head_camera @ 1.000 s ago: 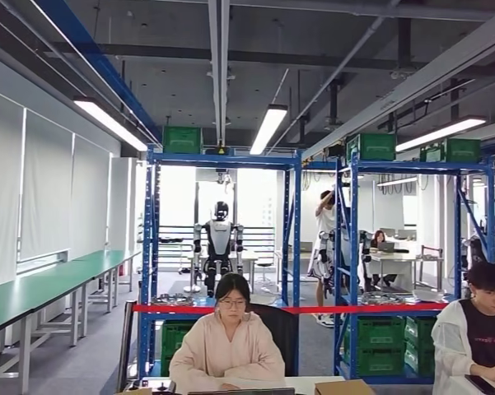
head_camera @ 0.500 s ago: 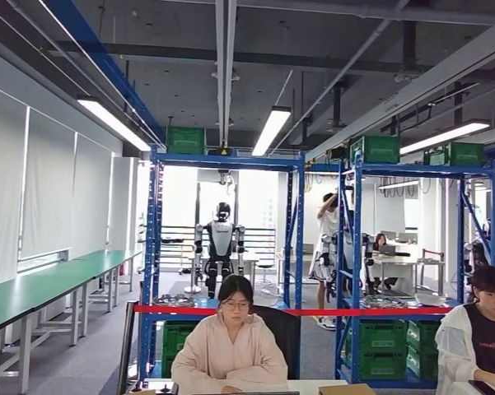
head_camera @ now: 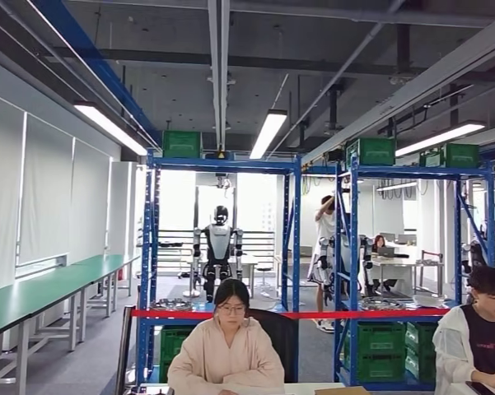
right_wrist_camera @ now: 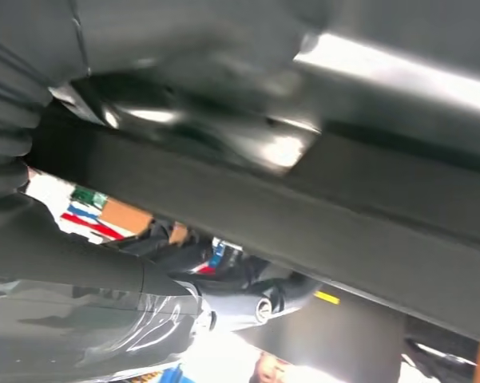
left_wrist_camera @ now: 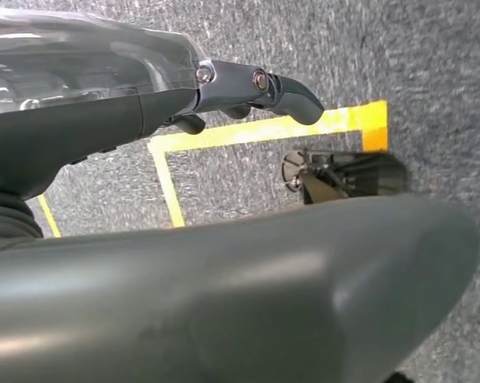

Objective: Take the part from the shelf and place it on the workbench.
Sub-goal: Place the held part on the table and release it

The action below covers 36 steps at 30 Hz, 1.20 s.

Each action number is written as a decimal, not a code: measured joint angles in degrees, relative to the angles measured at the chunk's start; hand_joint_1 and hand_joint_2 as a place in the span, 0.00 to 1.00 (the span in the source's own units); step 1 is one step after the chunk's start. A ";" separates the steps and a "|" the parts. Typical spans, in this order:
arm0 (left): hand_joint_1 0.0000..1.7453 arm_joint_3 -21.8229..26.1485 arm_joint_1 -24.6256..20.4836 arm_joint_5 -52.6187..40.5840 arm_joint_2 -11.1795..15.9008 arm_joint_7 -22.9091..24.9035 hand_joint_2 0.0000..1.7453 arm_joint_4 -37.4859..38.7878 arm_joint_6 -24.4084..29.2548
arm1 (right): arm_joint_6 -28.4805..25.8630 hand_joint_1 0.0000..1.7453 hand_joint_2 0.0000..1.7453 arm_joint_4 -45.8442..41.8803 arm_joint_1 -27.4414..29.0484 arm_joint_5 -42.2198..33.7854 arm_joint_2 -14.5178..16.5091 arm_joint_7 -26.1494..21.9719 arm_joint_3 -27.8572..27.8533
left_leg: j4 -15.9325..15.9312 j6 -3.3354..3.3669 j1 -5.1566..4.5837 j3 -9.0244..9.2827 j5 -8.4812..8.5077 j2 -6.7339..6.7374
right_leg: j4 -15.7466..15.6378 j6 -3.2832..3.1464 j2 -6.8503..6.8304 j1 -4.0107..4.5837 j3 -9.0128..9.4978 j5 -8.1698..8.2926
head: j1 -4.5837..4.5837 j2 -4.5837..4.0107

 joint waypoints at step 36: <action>0.00 3.32 0.75 3.04 -0.17 -1.14 0.00 0.27 0.97 | 38.24 0.00 0.00 -50.51 30.53 -69.32 9.40 -13.33 -43.24 | 13.46 -0.77 0.08 -3.87 -9.41 0.01 | -0.44 -1.43 -0.91 -0.19 -0.16 0.74 | 0.03 0.00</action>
